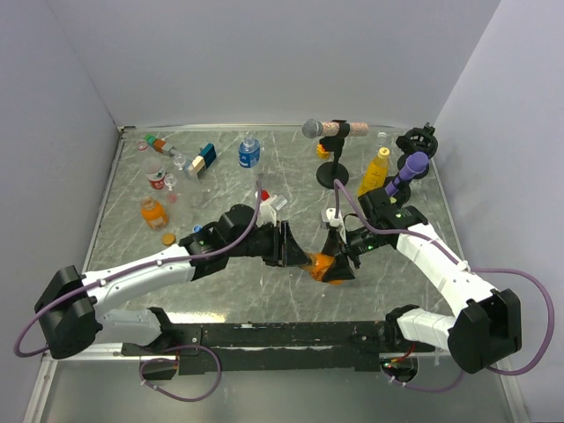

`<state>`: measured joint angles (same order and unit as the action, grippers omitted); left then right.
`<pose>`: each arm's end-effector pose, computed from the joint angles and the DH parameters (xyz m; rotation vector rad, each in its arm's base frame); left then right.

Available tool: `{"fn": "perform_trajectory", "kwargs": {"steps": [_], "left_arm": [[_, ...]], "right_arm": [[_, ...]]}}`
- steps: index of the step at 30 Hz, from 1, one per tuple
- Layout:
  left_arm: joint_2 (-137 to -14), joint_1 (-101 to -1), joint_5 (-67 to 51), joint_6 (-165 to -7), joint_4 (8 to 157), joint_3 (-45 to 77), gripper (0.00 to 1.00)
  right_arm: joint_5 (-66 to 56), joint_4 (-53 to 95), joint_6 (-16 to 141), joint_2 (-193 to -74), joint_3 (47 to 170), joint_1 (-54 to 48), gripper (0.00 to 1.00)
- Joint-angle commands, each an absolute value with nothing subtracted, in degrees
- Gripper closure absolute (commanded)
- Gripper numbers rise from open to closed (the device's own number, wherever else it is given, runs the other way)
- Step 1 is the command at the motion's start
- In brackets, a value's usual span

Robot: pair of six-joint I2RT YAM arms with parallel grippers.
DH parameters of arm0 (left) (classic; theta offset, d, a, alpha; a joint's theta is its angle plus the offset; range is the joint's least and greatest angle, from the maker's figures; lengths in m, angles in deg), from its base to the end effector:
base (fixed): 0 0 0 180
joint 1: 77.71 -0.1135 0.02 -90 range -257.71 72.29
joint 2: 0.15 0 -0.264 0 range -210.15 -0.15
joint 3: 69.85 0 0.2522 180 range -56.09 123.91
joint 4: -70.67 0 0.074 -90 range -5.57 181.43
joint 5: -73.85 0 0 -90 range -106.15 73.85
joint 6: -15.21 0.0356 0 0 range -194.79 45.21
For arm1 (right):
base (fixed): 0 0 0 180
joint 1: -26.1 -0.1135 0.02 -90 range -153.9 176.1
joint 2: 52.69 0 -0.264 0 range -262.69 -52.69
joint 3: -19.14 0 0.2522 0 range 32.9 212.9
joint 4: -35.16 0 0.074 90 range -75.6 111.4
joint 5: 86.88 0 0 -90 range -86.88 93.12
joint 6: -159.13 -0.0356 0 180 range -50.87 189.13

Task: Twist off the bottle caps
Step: Unscrew the bottle cap from the plastic bottle.

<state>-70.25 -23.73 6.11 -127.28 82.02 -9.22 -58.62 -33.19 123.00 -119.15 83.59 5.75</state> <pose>0.1531 -0.2335 0.2822 0.3346 2.2464 -1.5083 0.1739 0.0980 0.2611 -1.5507 1.6619 1.1812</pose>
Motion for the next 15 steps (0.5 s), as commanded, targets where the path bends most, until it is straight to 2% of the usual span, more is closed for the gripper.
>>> {"fn": "perform_trajectory", "kwargs": {"steps": [1, 4, 6, 9, 15], "left_arm": [[-68.8, -24.0, 5.0, -132.1, 83.8, -4.9, 0.80], [-68.9, -24.0, 6.1, -131.3, 82.9, -5.5, 0.51], [-67.4, -24.1, 5.3, -130.4, 82.3, -6.2, 0.36], [-62.8, -24.1, 2.5, -126.0, 81.8, -7.6, 0.25], [-50.4, -24.1, -0.9, -110.1, 76.7, -14.2, 0.11]], "right_arm": [[-55.5, -33.8, 125.6, -118.4, 84.2, 5.9, 0.92], [-55.5, -33.8, 125.6, -118.4, 84.2, 5.9, 0.92], [-55.6, -33.9, 125.7, -118.4, 84.2, 5.9, 0.92], [-55.7, -33.9, 125.8, -118.4, 84.2, 5.9, 0.92], [-55.8, -34.0, 125.9, -118.3, 84.4, 5.9, 0.92]]}}
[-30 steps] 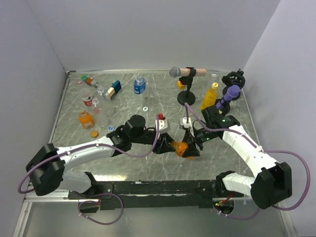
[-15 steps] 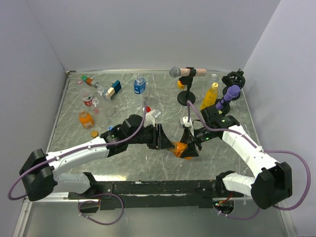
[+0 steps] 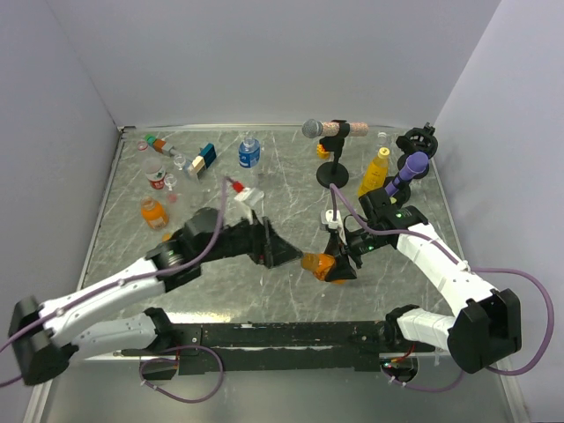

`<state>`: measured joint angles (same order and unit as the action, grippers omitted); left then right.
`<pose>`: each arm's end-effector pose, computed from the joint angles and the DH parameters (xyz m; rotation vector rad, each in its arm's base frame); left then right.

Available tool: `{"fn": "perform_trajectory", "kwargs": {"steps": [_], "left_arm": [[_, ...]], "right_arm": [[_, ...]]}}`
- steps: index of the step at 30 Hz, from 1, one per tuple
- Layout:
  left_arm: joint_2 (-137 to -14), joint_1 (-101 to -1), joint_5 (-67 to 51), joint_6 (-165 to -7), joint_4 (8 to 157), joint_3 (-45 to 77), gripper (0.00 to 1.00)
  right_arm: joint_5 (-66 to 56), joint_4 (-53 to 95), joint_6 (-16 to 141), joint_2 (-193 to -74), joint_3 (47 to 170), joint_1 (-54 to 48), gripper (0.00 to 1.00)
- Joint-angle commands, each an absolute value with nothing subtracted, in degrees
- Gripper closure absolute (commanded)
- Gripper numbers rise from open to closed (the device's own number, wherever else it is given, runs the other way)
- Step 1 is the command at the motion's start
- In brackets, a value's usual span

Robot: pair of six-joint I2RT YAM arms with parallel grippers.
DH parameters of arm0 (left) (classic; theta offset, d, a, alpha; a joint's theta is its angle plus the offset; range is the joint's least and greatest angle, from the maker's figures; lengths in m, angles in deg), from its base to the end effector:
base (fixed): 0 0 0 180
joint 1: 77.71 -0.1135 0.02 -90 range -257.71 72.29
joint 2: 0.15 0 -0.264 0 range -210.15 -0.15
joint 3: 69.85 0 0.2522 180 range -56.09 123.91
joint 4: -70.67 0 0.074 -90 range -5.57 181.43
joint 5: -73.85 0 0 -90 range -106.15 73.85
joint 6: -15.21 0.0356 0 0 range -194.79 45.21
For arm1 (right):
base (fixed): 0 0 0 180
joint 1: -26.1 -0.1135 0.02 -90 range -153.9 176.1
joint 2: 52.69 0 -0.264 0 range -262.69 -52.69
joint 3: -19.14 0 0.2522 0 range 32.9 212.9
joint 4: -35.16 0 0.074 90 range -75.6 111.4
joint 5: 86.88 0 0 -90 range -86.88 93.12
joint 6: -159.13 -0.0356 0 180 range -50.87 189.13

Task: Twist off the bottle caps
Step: Unscrew the bottle cap from the plastic bottle.

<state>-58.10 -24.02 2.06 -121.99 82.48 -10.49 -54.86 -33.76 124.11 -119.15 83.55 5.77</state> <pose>0.1320 -0.1984 0.3240 0.3808 1.9866 -1.4926 0.1741 0.0967 0.2587 -1.5828 1.6997 1.1078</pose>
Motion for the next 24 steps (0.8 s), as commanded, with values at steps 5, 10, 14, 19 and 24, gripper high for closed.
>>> {"fn": "perform_trajectory", "kwargs": {"steps": [5, 10, 14, 19, 24], "left_arm": [[-42.3, -24.1, -4.4, -99.8, 67.1, -24.0, 0.03], [-41.4, -24.0, -0.3, -85.3, 56.4, -31.5, 0.03], [-46.2, -24.1, 4.3, -76.0, 56.5, -30.9, 0.03], [-53.7, -24.1, 11.5, -66.0, 55.3, -28.2, 0.03], [-61.4, -24.1, 16.9, -61.0, 57.3, -23.3, 0.04]], "right_arm": [[-55.8, -33.9, 125.9, -118.3, 84.3, 5.9, 0.92], [-55.6, -33.9, 125.9, -118.4, 84.3, 5.9, 0.92], [-55.6, -33.9, 125.8, -118.7, 84.2, 5.9, 0.92], [-55.5, -33.9, 125.8, -119.1, 84.3, 5.9, 0.92], [-55.2, -33.6, 125.6, -119.0, 84.2, 5.9, 0.92]]}}
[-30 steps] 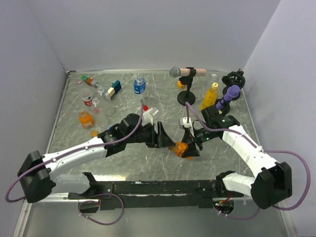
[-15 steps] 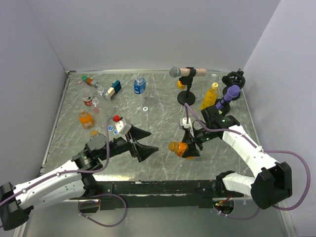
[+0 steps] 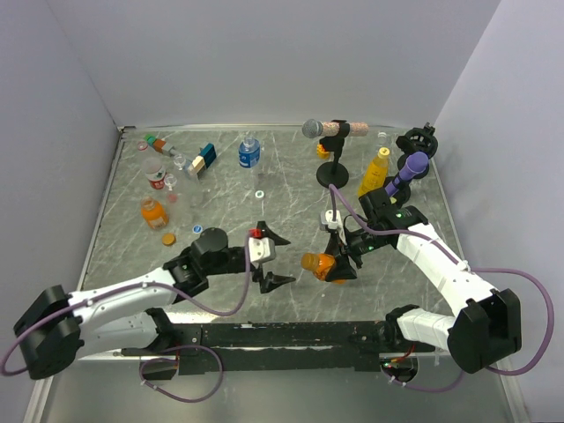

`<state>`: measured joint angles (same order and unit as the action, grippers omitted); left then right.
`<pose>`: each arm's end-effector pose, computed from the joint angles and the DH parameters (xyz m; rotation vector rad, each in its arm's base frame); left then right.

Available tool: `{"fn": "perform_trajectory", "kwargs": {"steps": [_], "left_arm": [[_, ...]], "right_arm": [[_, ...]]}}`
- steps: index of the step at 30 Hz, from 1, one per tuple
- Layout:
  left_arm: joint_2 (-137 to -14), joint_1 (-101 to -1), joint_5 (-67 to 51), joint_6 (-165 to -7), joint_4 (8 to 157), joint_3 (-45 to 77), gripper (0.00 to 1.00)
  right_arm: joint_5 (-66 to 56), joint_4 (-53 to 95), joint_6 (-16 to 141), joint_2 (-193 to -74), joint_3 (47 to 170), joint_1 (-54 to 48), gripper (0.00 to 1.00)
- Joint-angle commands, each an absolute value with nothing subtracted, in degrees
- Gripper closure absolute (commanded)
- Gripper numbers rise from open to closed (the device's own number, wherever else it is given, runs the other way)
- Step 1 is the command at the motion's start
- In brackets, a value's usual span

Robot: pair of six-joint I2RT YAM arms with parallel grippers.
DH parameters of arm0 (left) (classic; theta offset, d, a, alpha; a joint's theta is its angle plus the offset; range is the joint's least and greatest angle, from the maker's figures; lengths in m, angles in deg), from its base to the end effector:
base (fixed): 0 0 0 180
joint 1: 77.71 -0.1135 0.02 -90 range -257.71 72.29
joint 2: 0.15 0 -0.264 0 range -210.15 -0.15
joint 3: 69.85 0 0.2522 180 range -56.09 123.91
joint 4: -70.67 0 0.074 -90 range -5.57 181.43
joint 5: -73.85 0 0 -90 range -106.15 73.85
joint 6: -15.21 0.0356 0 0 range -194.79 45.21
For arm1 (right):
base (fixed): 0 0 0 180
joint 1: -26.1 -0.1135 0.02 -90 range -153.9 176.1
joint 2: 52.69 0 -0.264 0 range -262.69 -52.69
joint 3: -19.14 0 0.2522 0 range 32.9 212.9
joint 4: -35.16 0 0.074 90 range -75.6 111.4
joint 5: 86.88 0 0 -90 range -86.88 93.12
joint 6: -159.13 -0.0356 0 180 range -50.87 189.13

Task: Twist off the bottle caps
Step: Unscrew the bottle cap from the plastic bottle.

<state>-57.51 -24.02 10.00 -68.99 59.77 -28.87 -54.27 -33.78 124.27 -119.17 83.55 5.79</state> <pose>0.1206 -0.1906 0.2546 1.1688 1.3136 -0.9997 0.1743 0.0965 0.2583 -1.5875 1.7050 1.0955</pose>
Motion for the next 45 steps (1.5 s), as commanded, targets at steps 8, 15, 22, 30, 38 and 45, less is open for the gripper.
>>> {"fn": "perform_trajectory", "kwargs": {"steps": [8, 15, 22, 30, 38, 45], "left_arm": [[-67.6, -24.1, 20.6, -59.9, 56.4, -18.8, 0.10], [-71.1, -24.1, 23.2, -59.4, 59.1, -16.5, 0.22], [-73.9, -24.1, 24.2, -59.6, 61.9, -13.7, 0.36], [-77.2, -24.1, 26.6, -60.3, 67.7, -9.6, 0.68], [-72.8, -24.1, 27.1, -74.3, 64.9, -12.3, 0.86], [-68.4, -24.1, 19.8, -105.9, 68.0, -12.5, 0.92]], "right_arm": [[-55.1, -33.6, 125.6, -119.0, 84.2, 5.9, 0.92], [-55.1, -33.6, 125.6, -119.0, 84.2, 5.9, 0.92], [-55.1, -33.6, 125.6, -119.0, 84.2, 5.9, 0.92], [-55.0, -33.6, 125.6, -118.8, 84.2, 5.9, 0.92], [-54.8, -33.5, 125.4, -118.6, 84.1, 5.9, 0.92], [-55.2, -33.7, 125.6, -119.1, 84.4, 6.0, 0.92]]}}
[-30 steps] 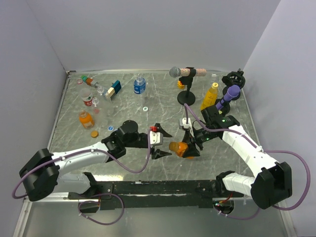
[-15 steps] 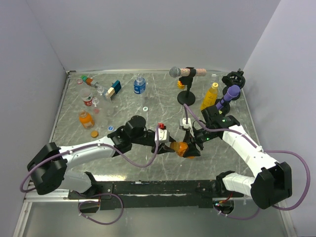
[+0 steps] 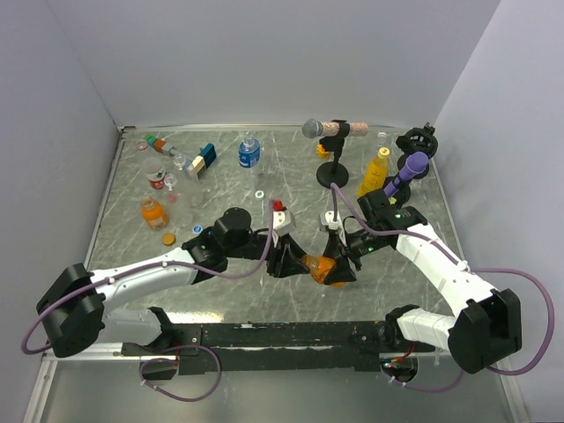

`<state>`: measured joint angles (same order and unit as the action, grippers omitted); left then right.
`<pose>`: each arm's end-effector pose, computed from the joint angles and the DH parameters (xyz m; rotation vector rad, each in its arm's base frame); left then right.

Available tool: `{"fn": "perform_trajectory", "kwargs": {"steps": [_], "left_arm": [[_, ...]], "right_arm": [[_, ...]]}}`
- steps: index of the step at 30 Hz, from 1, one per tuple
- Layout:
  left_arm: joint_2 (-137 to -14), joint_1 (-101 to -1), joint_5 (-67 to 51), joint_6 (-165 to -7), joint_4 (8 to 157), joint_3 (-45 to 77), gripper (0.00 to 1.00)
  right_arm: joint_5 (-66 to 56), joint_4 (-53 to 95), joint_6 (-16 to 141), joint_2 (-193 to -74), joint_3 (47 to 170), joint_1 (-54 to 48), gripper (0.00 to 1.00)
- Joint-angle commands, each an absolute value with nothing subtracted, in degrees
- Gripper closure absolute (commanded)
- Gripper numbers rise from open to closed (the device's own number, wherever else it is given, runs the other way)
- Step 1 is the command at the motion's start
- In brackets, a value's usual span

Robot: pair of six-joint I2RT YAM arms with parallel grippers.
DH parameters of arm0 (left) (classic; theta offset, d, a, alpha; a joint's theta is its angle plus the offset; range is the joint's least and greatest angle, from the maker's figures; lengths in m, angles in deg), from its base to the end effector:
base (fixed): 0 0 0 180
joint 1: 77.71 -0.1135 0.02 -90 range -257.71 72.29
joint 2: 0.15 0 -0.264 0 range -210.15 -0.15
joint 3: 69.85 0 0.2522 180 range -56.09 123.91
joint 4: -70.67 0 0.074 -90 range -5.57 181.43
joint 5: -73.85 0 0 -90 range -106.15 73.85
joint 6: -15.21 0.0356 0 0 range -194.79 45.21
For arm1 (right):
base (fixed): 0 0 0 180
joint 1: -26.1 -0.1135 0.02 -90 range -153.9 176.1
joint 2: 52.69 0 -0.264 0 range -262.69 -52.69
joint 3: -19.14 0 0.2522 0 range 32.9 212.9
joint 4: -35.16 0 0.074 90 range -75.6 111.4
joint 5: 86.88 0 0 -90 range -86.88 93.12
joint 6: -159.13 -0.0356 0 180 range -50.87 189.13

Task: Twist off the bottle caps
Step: Unscrew the bottle cap from the plastic bottle, then place the bottle cap at the center of the board.

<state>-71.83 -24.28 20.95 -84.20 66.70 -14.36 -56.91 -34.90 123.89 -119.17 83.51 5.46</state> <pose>0.1492 -0.2371 0.2721 1.1797 1.5567 -1.3326 0.1714 0.0975 0.2589 -1.5724 1.6934 1.1651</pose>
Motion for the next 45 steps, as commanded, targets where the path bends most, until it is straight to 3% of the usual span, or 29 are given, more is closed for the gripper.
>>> {"fn": "perform_trajectory", "kwargs": {"steps": [1, 8, 19, 25, 37, 45], "left_arm": [[-68.5, -24.2, 19.1, -109.0, 69.4, -11.9, 0.94], [-67.5, -25.4, 17.2, -122.9, 69.2, -12.9, 0.98], [-63.4, -35.2, -3.8, -113.4, 84.3, -13.8, 0.95], [-73.3, -44.1, -10.2, -110.6, 85.6, -11.9, 0.92], [-102.6, -46.2, -18.5, -107.1, 89.4, 6.8, 0.83], [-108.0, -46.5, -23.6, -107.9, 90.7, 10.8, 0.61]], "right_arm": [[-55.2, -33.7, 125.6, -119.1, 84.4, 5.9, 0.92], [-55.0, -33.6, 125.5, -118.9, 84.2, 5.9, 0.92], [-55.2, -33.8, 125.5, -118.3, 84.3, 5.9, 0.92], [-55.1, -33.6, 125.4, -117.9, 84.2, 5.9, 0.92], [-54.1, -33.2, 125.1, -117.3, 83.8, 5.9, 0.92], [-53.9, -33.2, 125.2, -117.3, 83.8, 5.9, 0.92]]}}
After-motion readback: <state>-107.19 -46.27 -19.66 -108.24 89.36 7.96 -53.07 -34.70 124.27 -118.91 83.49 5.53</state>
